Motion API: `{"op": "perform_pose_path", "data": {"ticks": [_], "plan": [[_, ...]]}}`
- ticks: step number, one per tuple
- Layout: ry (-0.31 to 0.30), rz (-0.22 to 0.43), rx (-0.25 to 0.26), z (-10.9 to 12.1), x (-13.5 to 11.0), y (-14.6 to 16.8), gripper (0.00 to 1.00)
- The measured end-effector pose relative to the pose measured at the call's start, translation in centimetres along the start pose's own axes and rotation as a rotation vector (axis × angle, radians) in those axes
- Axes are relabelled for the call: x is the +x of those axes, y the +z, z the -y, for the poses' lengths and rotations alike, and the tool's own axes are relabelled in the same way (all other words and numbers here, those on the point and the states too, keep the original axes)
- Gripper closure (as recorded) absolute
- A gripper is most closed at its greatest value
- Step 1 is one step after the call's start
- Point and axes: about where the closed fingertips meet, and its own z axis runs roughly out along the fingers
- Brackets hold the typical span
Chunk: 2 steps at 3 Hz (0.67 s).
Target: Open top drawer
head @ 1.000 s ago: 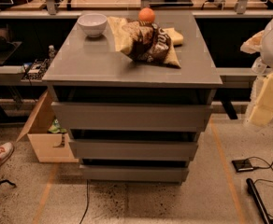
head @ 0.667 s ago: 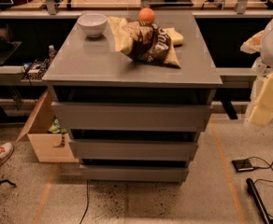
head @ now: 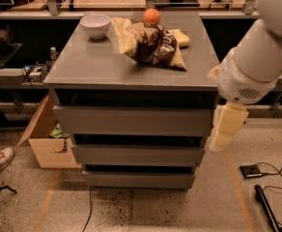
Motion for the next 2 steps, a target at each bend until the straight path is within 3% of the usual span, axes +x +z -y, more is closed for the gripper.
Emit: {"op": "perform_pose_path", "data": {"ticks": [1, 2], "plan": [[-0.044, -0.026, -0.022, -0.3, -2.0, 5.8, 0.00], [-0.033, -0.032, -0.017, -0.2, -3.2, 11.6, 0.00]]}}
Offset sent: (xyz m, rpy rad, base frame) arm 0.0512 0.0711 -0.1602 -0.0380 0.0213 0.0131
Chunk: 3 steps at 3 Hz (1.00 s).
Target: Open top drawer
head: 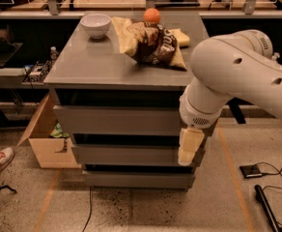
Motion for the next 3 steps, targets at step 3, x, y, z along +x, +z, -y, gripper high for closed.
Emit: {"op": "perform_pose_path", "data": {"ticks": [3], "plan": [[-0.012, -0.029, 0.045, 2.3, -0.3, 5.2, 0.00]]}}
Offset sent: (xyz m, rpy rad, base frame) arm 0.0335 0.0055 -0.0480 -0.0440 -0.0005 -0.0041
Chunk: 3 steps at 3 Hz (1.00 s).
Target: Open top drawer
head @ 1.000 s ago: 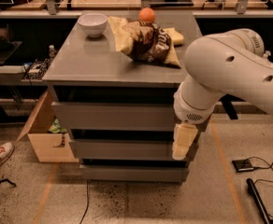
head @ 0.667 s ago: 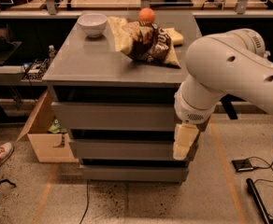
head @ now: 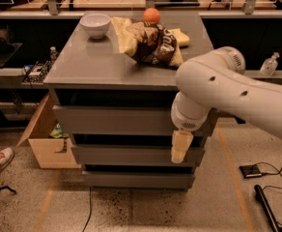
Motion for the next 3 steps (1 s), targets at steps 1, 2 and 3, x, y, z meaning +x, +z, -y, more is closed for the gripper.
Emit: {"op": "perform_pose_path", "data": {"ticks": [1, 2, 3], "plan": [[0.005, 0.023, 0.052, 1.5, -0.6, 2.5, 0.00], [0.016, 0.044, 0.084, 3.4, -0.9, 4.6, 0.00], [0.042, 0.049, 0.109, 5.3, -0.3, 6.3, 0.00]]}}
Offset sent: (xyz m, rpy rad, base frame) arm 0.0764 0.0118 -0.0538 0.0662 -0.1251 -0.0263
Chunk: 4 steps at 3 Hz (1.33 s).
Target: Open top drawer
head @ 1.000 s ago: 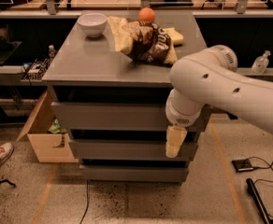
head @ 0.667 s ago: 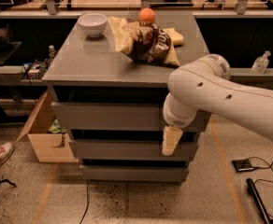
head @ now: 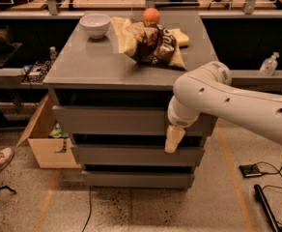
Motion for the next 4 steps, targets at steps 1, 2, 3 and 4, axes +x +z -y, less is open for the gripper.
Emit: {"op": "perform_pose_path", "data": {"ticks": [1, 2, 3, 4], "plan": [[0.021, -0.016, 0.013, 1.8, 1.1, 1.7, 0.00], [0.037, -0.024, 0.001, 3.3, 2.1, 3.5, 0.00], [0.055, -0.031, -0.037, 3.8, 3.3, 5.4, 0.18], [0.092, -0.050, -0.059, 3.4, 5.4, 5.3, 0.41]]}}
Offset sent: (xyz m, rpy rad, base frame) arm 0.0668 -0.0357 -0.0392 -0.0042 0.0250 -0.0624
